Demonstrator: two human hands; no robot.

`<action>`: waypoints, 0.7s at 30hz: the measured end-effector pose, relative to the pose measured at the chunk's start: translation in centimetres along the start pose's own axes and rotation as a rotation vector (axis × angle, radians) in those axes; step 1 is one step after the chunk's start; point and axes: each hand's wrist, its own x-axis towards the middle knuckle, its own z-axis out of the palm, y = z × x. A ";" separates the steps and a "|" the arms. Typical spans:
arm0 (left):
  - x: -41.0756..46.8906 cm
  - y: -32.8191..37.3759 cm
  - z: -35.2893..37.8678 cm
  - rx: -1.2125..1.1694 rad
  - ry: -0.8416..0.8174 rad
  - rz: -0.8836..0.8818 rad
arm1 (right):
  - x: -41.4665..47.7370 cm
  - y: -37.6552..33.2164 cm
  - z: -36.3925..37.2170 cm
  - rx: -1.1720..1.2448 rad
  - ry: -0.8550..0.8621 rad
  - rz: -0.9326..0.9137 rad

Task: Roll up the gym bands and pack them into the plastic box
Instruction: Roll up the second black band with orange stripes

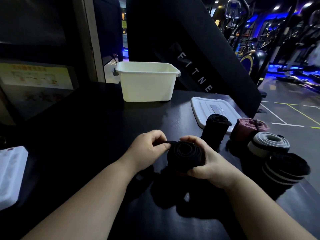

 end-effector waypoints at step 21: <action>-0.7 1.1 0.6 -0.293 -0.181 0.083 | 1.0 0.5 1.3 -0.233 0.471 -0.199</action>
